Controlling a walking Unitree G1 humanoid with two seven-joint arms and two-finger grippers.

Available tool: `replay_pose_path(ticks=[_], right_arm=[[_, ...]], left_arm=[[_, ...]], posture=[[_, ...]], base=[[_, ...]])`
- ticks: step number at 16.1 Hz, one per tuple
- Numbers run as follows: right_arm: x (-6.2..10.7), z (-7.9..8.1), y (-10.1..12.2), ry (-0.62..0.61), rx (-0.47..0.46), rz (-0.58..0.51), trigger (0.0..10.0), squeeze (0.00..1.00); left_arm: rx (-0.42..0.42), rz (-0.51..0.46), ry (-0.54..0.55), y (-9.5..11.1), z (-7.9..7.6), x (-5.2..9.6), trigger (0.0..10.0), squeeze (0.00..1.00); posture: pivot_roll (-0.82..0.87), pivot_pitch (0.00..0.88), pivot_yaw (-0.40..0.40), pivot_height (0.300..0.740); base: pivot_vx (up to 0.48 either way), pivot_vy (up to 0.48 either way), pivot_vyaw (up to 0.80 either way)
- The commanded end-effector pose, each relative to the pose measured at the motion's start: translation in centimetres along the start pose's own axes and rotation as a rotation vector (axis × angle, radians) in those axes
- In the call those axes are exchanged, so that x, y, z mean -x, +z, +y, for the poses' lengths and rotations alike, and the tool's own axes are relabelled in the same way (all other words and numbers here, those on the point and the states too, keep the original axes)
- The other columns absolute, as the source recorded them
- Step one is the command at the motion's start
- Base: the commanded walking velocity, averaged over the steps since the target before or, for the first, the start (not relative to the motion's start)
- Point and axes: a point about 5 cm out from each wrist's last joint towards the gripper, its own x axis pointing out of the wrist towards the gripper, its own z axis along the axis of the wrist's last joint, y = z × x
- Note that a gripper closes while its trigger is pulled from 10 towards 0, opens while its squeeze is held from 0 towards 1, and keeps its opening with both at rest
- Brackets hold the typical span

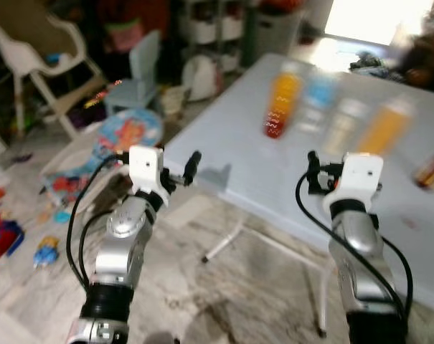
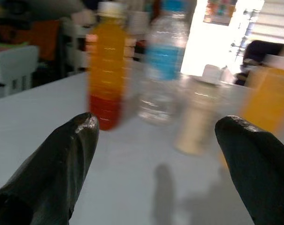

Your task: Restocking fridge

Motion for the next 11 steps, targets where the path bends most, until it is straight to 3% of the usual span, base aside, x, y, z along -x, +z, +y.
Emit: replay_pose_path(ticks=[1, 9, 11], right_arm=[[-0.19, 0.49, 0.52, 0.020, 0.002, -0.023, 10.0, 0.00], [-0.61, 0.65, 1.21, 0.071, 0.017, -0.070, 10.0, 0.00], [-0.53, 1.25, 1.47, 0.109, 0.030, -0.087, 10.0, 0.00]], left_arm=[[-0.011, -0.010, 0.010, 0.41, 0.49, -0.07, 10.0, 0.00], [-0.002, -0.013, 0.021, 0.38, 0.43, -0.28, 10.0, 0.00], [0.003, -0.027, 0.031, 0.51, 0.44, -0.27, 10.0, 0.00]], posture=[[0.01, 0.000, -0.029, 0.740], [0.00, 0.000, -0.030, 0.740], [0.00, 0.000, -0.031, 0.740]], base=[[0.480, 0.000, 0.00], [0.459, 0.000, 0.00], [0.000, 0.000, 0.00]])
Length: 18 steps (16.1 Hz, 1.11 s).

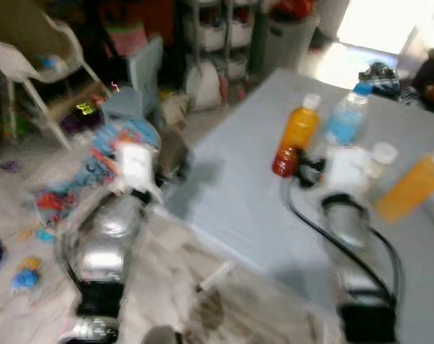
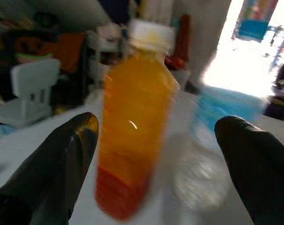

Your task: Restocking fridge

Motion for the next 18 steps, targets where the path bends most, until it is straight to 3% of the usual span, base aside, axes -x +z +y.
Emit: replay_pose_path(ticks=[1, 6, 13, 18], right_arm=[[0.2, -0.7, 0.1, -0.014, 0.016, -0.008, 10.0, 0.00], [0.4, 0.6, 0.9, 0.075, 0.063, -0.060, 10.0, 0.00], [-1.8, 0.1, 2.8, 0.075, 0.091, -0.135, 10.0, 0.00], [-4.1, 0.0, 3.9, 0.066, 0.058, -0.158, 10.0, 0.00]], left_arm=[[0.006, -0.012, -0.025, 0.2, -1.0, -0.4, 10.0, 0.00], [0.003, -0.013, -0.028, 0.2, -1.0, -0.3, 10.0, 0.00], [-0.011, -0.003, -0.028, 0.1, -0.7, 0.1, 10.0, 0.00], [-0.033, 0.010, -0.026, 0.1, -0.3, 0.7, 10.0, 0.00]], posture=[[0.00, 0.000, -0.032, 0.740], [0.00, 0.000, -0.032, 0.740], [0.02, 0.000, -0.025, 0.740], [0.04, 0.000, -0.018, 0.740]], base=[[0.000, 0.000, 0.00], [0.000, 0.000, 0.00], [0.000, 0.000, 0.00], [0.000, 0.000, 0.00]])
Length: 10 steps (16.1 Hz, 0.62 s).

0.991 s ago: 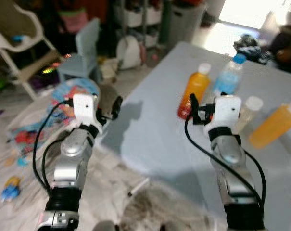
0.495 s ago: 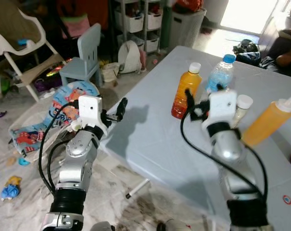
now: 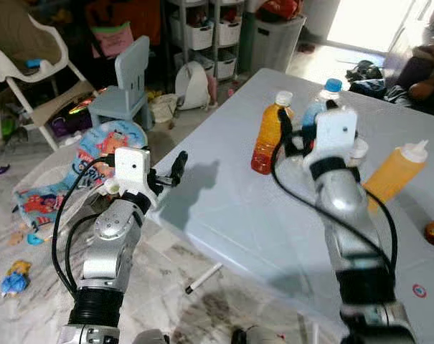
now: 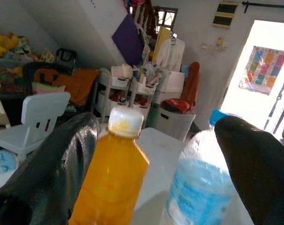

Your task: Restocking fridge

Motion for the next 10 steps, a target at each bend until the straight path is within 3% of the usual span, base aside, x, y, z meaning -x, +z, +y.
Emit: replay_pose_path(ticks=[1, 10], right_arm=[[-0.3, -0.3, 0.1, -0.010, -0.008, -0.006, 10.0, 0.00], [-3.0, 0.0, 0.1, -0.029, -0.055, -0.004, 10.0, 0.00]], left_arm=[[-0.025, 0.000, -0.011, 0.4, 0.0, 0.1, 10.0, 0.00], [-0.045, 0.034, -0.036, 0.2, 0.0, 0.9, 10.0, 0.00]], posture=[[0.05, 0.000, -0.017, 0.740], [0.08, 0.000, -0.007, 0.740]], base=[[0.000, 0.000, 0.00], [0.000, 0.000, 0.00]])
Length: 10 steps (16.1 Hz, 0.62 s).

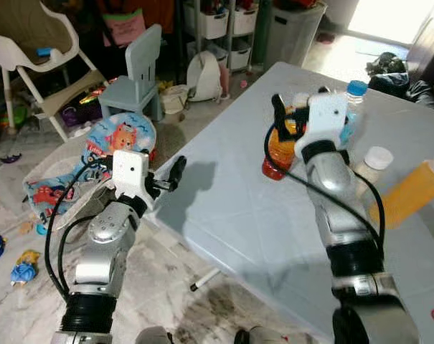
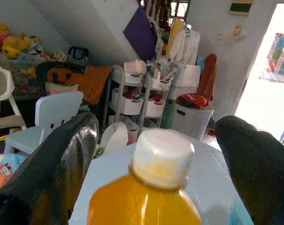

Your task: Restocking fridge

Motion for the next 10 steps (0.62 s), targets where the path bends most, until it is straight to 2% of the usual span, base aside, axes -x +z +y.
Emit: replay_pose_path(ticks=[1, 4, 5, 6, 10], right_arm=[[-0.5, -0.5, 0.2, -0.024, -0.027, 0.000, 10.0, 0.00], [-2.0, 0.0, 0.3, -0.021, -0.053, 0.024, 10.0, 0.00], [-2.5, 0.0, 0.2, -0.023, -0.062, 0.039, 1.6, 0.00], [-2.8, 0.0, 0.2, -0.025, -0.071, 0.045, 0.0, 0.00], [-3.4, 0.3, 0.1, -0.020, -0.080, 0.078, 0.0, 0.00]], left_arm=[[-0.016, 0.000, -0.008, 0.2, -0.2, 0.1, 10.0, 0.00], [-0.016, 0.005, 0.004, 0.2, -0.1, 0.4, 10.0, 0.00], [-0.016, 0.009, 0.006, 0.1, -0.1, 0.5, 10.0, 0.00], [-0.015, 0.011, 0.007, 0.0, -0.2, 0.6, 10.0, 0.00], [-0.013, 0.013, 0.019, 0.0, -0.1, 0.5, 10.0, 0.00]], posture=[[0.08, 0.000, -0.011, 0.740], [0.09, 0.000, -0.025, 0.740], [0.09, 0.000, -0.027, 0.740], [0.10, 0.000, -0.032, 0.740], [0.09, 0.000, -0.042, 0.740]], base=[[0.000, 0.000, 0.00], [0.000, 0.000, 0.00], [0.000, 0.000, 0.00], [0.000, 0.000, 0.00], [0.000, 0.000, 0.00]])
